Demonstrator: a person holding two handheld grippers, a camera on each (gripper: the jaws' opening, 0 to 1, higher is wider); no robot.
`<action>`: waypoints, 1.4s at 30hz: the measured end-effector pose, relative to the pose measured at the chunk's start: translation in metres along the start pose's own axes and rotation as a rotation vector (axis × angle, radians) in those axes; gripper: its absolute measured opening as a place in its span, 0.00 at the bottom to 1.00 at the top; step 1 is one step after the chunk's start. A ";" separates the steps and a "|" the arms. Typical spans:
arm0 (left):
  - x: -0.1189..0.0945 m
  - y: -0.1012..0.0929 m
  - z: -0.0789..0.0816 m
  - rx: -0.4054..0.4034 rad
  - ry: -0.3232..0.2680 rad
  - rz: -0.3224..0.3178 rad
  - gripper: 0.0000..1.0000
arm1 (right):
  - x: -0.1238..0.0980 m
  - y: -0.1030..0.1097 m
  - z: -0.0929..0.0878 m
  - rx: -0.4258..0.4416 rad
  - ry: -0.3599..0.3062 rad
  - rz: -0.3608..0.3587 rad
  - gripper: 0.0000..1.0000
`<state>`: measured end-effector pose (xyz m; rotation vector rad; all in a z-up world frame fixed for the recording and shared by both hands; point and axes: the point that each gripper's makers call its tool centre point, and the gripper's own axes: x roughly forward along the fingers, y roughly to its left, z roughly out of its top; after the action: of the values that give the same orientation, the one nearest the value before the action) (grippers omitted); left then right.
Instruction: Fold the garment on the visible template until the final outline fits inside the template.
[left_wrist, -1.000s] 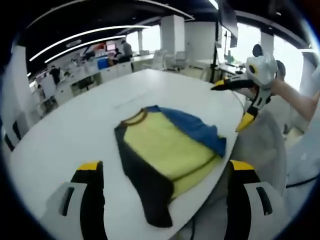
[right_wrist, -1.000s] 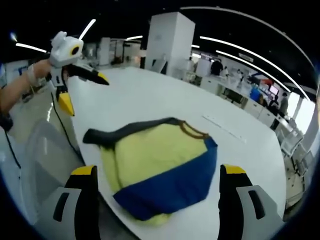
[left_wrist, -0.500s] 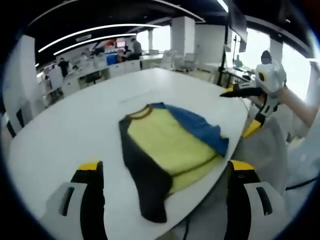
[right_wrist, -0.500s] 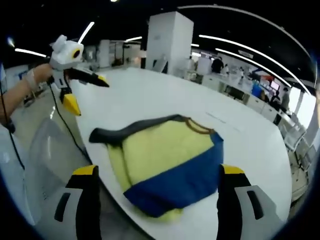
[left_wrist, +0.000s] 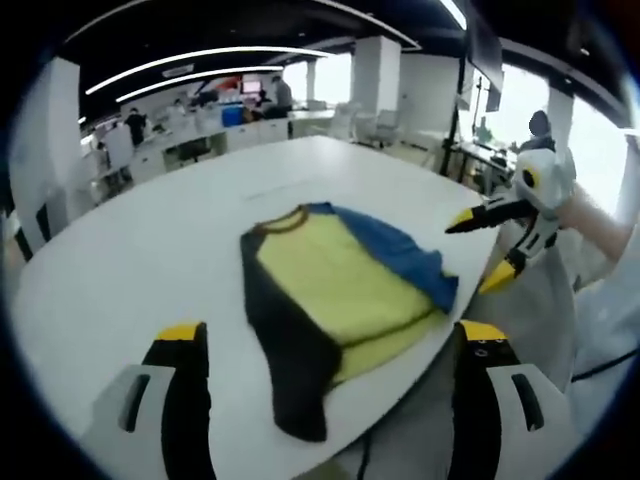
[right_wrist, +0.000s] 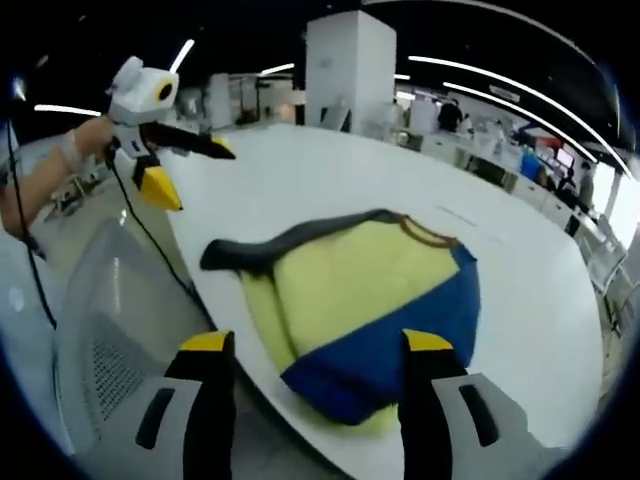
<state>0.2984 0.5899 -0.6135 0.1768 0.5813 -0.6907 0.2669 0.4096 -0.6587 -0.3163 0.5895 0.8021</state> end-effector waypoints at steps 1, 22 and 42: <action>0.000 -0.001 0.000 0.001 0.003 -0.002 0.98 | 0.002 0.003 -0.002 0.000 0.005 0.008 0.62; -0.002 -0.006 -0.007 -0.029 0.008 -0.021 0.93 | 0.017 0.031 -0.025 -0.039 0.104 0.126 0.30; -0.004 -0.003 -0.009 -0.048 -0.005 -0.017 0.93 | 0.036 0.034 -0.053 -0.073 0.203 0.148 0.20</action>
<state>0.2900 0.5931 -0.6187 0.1257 0.5941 -0.6926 0.2417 0.4272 -0.7245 -0.4279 0.7820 0.9415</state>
